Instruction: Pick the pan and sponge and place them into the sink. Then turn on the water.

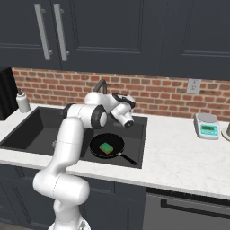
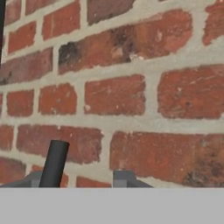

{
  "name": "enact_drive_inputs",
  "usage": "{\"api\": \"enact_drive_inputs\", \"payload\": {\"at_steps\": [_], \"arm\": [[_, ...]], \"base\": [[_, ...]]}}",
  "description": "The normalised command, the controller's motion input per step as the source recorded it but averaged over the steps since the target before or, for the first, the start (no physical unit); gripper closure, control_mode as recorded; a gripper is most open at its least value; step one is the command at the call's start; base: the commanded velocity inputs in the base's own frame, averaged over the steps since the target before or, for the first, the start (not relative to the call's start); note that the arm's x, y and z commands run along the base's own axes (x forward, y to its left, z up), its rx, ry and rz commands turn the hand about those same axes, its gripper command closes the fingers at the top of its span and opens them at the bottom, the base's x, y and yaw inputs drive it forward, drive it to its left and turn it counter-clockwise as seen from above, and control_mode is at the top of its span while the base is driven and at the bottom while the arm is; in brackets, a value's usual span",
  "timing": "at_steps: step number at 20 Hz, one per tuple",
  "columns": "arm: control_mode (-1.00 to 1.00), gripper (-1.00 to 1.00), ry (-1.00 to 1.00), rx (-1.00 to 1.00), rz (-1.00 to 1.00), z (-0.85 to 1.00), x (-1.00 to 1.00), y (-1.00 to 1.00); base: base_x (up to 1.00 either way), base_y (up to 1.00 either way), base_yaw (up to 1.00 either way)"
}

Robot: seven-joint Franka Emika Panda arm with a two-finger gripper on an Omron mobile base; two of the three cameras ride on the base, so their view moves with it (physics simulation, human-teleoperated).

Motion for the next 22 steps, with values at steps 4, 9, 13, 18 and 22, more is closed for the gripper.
{"api": "enact_drive_inputs", "payload": {"at_steps": [4,9,13,18,22], "arm": [[-1.0,1.0,-0.01,-0.04,-0.02,-0.1,0.08,-0.81],[-1.0,1.0,-0.01,-0.04,-0.01,-0.12,0.01,-0.81],[-1.0,1.0,-0.01,-0.02,0.0,-0.12,0.0,-0.81],[-1.0,1.0,0.0,-0.01,0.0,-0.18,0.0,-1.0],[-1.0,1.0,0.0,-0.02,0.0,-0.16,0.0,-1.0]], "base": [[0.0,0.0,0.0],[0.0,0.0,0.0],[0.0,0.0,0.0],[0.0,0.0,0.0],[0.0,0.0,0.0]]}}
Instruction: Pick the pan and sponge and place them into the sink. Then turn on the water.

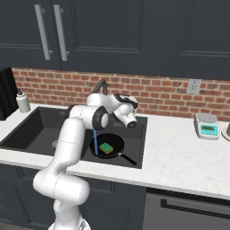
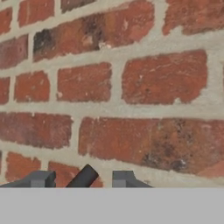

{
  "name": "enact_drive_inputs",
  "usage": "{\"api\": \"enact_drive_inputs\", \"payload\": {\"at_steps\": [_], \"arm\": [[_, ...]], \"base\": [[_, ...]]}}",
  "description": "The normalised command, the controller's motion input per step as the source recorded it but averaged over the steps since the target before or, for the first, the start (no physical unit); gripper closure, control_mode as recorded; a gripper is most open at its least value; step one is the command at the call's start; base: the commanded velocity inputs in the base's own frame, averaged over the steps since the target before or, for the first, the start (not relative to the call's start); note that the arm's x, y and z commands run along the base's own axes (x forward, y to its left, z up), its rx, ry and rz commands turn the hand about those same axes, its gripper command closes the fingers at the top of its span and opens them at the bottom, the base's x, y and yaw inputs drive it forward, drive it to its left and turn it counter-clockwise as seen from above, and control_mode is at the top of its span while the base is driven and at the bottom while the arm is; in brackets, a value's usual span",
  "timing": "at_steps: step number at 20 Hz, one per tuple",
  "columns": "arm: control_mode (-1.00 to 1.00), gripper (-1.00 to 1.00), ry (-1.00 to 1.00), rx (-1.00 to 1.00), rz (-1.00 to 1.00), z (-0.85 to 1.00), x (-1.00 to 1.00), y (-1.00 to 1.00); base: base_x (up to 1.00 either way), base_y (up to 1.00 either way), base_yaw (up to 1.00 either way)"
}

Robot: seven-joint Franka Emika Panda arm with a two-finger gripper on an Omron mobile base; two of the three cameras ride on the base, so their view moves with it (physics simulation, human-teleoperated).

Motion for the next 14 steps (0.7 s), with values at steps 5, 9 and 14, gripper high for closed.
{"api": "enact_drive_inputs", "payload": {"at_steps": [5,9,14], "arm": [[-1.0,1.0,0.0,-0.02,0.0,-0.07,0.0,-0.92],[-1.0,1.0,-0.01,-0.02,0.0,0.0,0.0,-0.75],[-1.0,1.0,-0.02,-0.04,0.0,0.0,-0.27,-0.48]], "base": [[0.0,0.0,0.0],[0.0,0.0,0.0],[0.0,0.0,0.0]]}}
